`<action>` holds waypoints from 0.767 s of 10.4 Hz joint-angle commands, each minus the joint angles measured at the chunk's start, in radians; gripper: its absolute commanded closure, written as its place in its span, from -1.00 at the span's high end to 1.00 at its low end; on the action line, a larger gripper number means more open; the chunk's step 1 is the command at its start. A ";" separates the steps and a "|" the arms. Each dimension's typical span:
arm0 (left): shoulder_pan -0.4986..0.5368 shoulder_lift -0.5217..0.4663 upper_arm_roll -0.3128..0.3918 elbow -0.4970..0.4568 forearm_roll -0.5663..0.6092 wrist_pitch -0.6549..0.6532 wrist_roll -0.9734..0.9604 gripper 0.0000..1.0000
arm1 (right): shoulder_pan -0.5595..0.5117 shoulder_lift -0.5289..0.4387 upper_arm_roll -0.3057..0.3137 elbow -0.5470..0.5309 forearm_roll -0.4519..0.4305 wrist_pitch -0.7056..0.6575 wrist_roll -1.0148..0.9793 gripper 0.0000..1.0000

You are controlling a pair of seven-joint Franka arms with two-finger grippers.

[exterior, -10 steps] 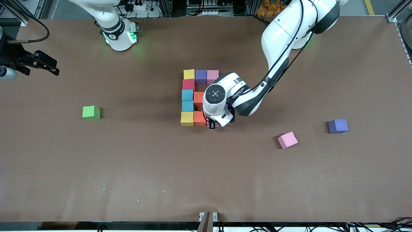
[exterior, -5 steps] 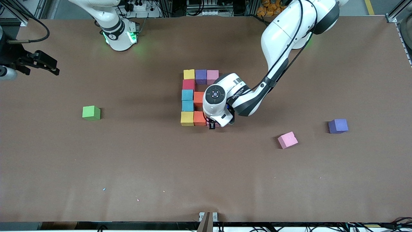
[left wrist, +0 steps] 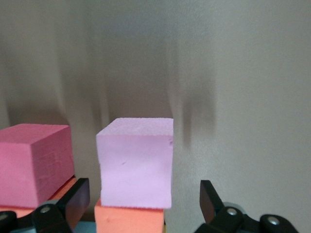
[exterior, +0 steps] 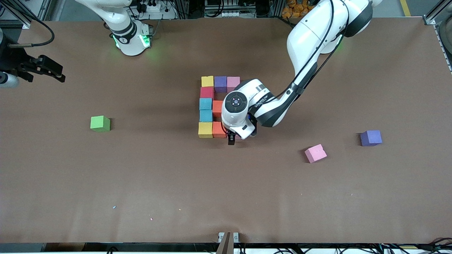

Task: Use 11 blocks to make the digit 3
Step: 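Lower the light pink cube beside the orange cube with the left gripper, then open the left gripper and lift it off the light pink cube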

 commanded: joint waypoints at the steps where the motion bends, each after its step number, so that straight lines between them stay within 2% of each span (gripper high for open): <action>1: 0.002 -0.091 -0.008 -0.009 -0.014 -0.086 0.014 1.00 | -0.007 -0.015 0.007 -0.005 -0.010 -0.009 -0.008 1.00; 7: 0.040 -0.315 -0.009 -0.029 -0.009 -0.274 0.325 1.00 | -0.006 -0.015 -0.003 -0.005 -0.011 -0.020 -0.010 1.00; 8: 0.061 -0.341 -0.009 -0.029 -0.008 -0.286 0.376 1.00 | 0.008 -0.015 -0.039 -0.005 -0.011 -0.020 -0.034 1.00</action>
